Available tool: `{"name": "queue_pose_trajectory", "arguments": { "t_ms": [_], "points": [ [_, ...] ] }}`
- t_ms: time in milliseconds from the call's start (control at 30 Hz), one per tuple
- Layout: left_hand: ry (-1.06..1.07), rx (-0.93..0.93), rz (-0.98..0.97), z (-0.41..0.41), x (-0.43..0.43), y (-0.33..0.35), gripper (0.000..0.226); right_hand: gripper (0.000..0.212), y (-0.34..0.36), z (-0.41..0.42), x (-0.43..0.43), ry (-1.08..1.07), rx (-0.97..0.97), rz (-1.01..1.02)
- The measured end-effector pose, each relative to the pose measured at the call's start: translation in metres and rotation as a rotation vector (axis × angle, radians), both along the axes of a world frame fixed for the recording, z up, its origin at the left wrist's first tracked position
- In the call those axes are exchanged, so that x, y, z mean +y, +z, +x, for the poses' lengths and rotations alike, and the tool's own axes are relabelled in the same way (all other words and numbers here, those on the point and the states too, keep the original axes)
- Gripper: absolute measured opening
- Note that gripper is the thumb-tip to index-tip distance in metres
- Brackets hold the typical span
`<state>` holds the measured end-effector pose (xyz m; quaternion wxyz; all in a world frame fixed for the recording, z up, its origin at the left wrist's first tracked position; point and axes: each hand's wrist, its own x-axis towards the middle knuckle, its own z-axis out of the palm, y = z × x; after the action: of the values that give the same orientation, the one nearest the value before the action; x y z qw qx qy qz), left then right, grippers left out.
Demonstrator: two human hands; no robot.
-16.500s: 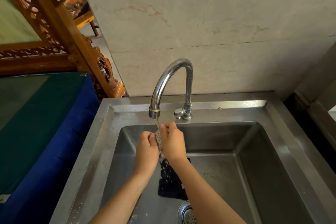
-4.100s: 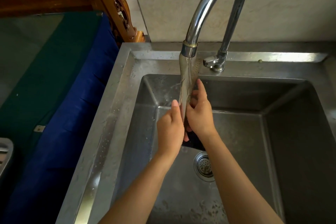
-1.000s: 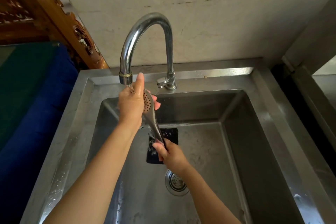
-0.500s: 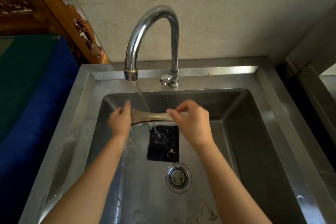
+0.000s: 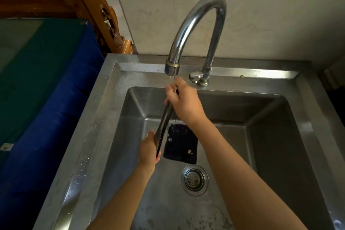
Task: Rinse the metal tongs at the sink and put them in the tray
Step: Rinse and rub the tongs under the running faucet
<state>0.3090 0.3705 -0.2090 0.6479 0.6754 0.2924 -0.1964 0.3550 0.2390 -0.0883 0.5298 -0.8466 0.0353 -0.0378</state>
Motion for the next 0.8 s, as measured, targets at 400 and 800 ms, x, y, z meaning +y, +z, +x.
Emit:
{"name": "queue_pose_trajectory", "arguments": {
  "t_ms": [400, 800],
  "points": [
    [-0.691, -0.412, -0.142, 0.023, -0.014, 0.059, 0.045, 0.027, 0.022, 0.016, -0.023, -0.243, -0.011, 0.276],
    [-0.874, -0.612, 0.097, 0.076, -0.053, 0.104, 0.015, 0.025, 0.035, -0.008, -0.084, -0.339, -0.121, 0.488]
  ]
}}
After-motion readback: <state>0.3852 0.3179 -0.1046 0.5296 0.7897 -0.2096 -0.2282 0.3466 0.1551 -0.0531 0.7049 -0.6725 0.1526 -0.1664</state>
